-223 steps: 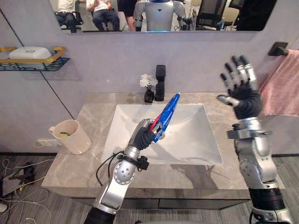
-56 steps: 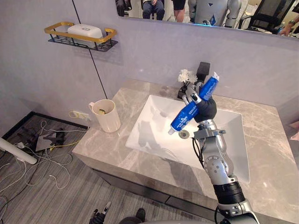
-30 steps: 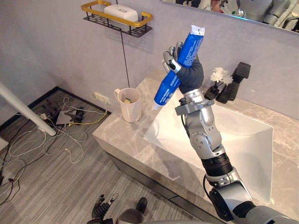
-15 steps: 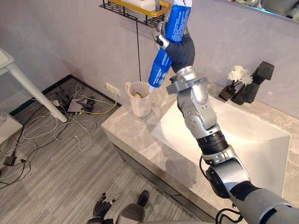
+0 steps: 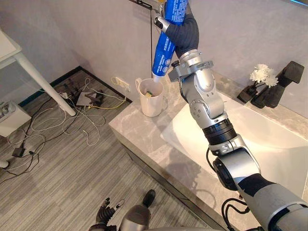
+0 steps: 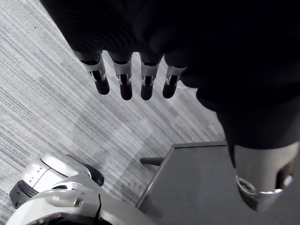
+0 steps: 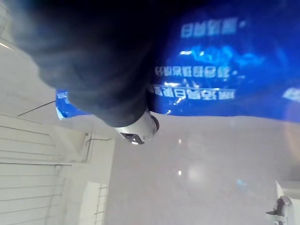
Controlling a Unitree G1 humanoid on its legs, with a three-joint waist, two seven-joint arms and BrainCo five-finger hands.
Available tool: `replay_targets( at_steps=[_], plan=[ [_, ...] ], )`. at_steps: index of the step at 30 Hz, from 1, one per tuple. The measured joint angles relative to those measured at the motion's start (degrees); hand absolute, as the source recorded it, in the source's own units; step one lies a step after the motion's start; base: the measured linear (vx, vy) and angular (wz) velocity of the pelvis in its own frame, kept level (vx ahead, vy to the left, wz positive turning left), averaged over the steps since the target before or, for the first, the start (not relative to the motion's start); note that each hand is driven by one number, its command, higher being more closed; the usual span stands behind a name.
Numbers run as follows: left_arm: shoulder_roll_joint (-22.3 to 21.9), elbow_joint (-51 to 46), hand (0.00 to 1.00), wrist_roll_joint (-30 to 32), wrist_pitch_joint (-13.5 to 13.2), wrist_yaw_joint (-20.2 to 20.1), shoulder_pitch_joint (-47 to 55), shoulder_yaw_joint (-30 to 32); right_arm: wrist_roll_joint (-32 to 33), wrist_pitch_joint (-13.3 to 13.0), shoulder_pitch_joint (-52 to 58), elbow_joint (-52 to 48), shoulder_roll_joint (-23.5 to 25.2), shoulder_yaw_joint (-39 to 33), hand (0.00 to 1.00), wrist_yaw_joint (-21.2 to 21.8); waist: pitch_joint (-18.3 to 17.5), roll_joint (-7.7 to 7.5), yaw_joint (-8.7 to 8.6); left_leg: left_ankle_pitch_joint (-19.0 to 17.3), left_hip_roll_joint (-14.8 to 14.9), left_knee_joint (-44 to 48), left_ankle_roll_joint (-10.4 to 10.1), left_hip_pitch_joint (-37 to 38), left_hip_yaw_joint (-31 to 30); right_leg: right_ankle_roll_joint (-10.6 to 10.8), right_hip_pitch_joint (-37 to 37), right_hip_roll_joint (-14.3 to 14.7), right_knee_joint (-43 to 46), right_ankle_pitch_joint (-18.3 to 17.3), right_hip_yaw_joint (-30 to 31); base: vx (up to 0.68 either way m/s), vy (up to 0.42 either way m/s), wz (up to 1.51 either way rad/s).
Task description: Organize washtable
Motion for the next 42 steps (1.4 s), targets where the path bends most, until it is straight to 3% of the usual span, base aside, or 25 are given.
replay_targets(
  at_steps=[6,17,41,42],
  plan=[
    [0.56,-0.03,0.00,-0.10,-0.06,0.03,-0.01,-1.44,-0.12,0.23,-0.87,1.70,-0.18,0.02,1.00,-0.03,0.38,0.31,1.15,0.00,0.03,0.01,-0.01,-0.58,-0.16,0.00,-0.48,0.09,-0.11,0.00,-0.22,0.00,-0.004,0.01],
    [0.96,-0.41,0.00,-0.18,-0.04,0.02,-0.01,-1.77,-1.43,1.21,-3.02,4.68,0.09,1.68,1.00,0.01,3.18,0.48,1.24,0.09,0.05,0.02,-0.13,-0.97,-0.71,-0.12,-0.68,0.25,-0.10,-0.08,-0.40,0.00,-0.004,0.02],
    [1.04,-0.39,0.00,-0.22,0.08,0.09,0.17,-3.34,-4.68,2.13,2.59,6.68,0.35,2.77,1.00,0.10,4.24,1.73,1.20,-0.27,-0.15,2.12,-0.45,-1.97,-1.49,-0.63,-0.76,0.30,0.94,-0.67,-1.72,-0.01,-0.005,0.01],
    [1.06,-0.39,0.00,-0.22,0.08,0.09,0.18,-3.37,-4.69,2.12,2.73,6.68,0.35,2.77,0.00,0.10,4.24,1.72,1.20,-0.27,-0.13,2.14,-0.45,-1.96,-1.50,-0.63,-0.74,0.32,0.96,-0.68,-1.72,0.00,0.000,0.00]
  ],
)
